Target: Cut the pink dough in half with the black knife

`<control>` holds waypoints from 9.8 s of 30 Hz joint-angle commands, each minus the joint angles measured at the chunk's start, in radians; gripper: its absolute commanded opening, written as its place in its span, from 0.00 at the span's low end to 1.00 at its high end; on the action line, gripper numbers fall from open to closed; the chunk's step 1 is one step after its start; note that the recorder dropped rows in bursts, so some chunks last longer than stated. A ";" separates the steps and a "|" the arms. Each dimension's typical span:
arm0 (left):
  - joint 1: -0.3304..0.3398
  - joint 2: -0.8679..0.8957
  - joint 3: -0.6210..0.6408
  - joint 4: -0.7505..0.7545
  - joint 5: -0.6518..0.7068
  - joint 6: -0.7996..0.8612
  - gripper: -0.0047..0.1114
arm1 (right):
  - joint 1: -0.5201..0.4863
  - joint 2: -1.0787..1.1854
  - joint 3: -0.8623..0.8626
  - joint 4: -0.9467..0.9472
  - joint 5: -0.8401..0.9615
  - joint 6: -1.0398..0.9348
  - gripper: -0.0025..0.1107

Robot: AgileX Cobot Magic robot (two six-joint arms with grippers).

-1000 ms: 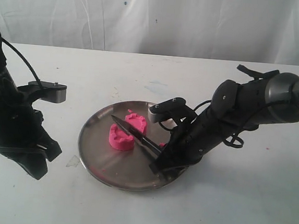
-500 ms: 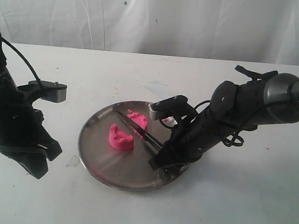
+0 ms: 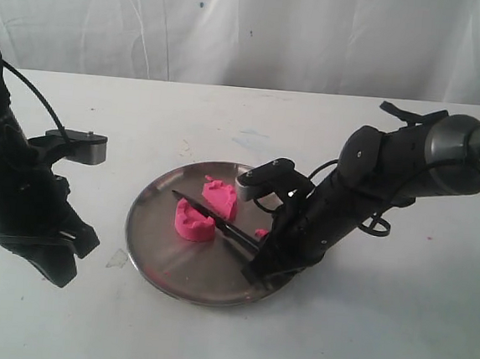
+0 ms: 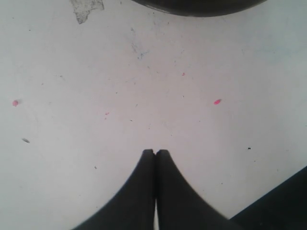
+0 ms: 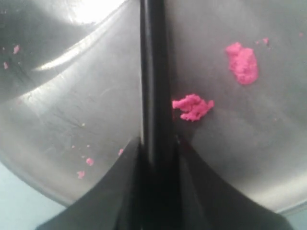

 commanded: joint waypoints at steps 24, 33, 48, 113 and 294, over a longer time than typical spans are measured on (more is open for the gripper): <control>-0.004 -0.009 -0.003 -0.015 0.017 0.002 0.04 | -0.064 -0.181 -0.020 -0.420 -0.071 0.541 0.02; -0.004 -0.009 -0.003 -0.015 0.017 0.002 0.04 | -0.073 -0.158 0.001 -0.390 -0.065 0.537 0.02; -0.004 -0.009 0.033 -0.017 -0.021 0.002 0.04 | -0.047 -0.053 0.001 -0.303 -0.127 0.430 0.02; 0.138 -0.011 0.092 0.537 -0.257 -0.332 0.04 | -0.547 -0.370 0.258 -0.204 -0.548 0.655 0.02; 0.445 -1.544 1.009 0.281 -0.644 -0.250 0.04 | -0.462 -1.930 1.058 -0.735 -0.220 1.016 0.02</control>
